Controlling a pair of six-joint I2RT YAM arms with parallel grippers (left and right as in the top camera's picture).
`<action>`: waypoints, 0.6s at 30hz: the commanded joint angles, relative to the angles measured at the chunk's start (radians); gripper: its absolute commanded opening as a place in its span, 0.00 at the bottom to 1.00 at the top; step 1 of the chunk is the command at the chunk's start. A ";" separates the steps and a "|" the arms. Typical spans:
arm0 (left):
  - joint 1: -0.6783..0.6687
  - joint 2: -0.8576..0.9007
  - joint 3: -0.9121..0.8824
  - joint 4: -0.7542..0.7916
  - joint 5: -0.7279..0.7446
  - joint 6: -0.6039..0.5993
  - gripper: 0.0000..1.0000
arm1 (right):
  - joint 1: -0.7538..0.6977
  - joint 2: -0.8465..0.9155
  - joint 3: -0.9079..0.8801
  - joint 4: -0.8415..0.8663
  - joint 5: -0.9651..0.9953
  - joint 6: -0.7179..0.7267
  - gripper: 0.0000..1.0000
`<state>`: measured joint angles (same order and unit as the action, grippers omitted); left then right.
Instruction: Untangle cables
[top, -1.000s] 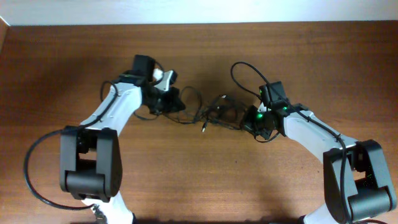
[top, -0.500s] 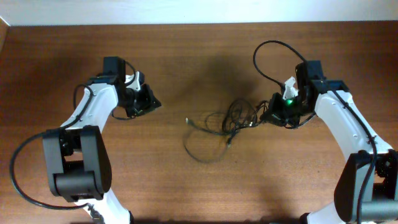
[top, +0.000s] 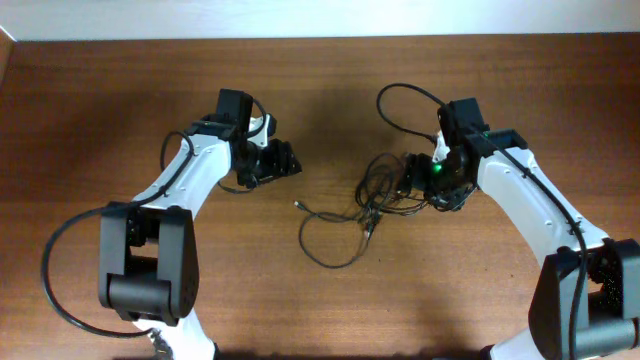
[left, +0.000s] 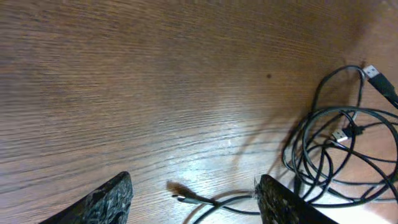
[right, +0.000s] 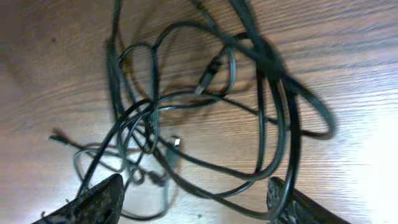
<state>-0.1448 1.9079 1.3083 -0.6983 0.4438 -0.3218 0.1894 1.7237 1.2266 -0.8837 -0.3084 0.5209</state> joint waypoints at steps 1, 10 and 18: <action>0.003 0.004 0.014 0.002 -0.034 0.008 0.64 | 0.047 -0.016 -0.019 -0.001 -0.046 0.004 0.80; 0.004 0.004 0.014 0.002 -0.076 0.051 0.96 | 0.219 -0.018 0.024 0.015 -0.249 -0.177 0.99; 0.004 0.004 0.014 0.002 -0.108 0.050 0.99 | 0.216 0.000 0.183 -0.050 0.048 -0.160 0.99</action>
<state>-0.1436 1.9079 1.3083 -0.6952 0.3611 -0.2802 0.4084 1.7176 1.4212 -0.9394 -0.4309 0.2832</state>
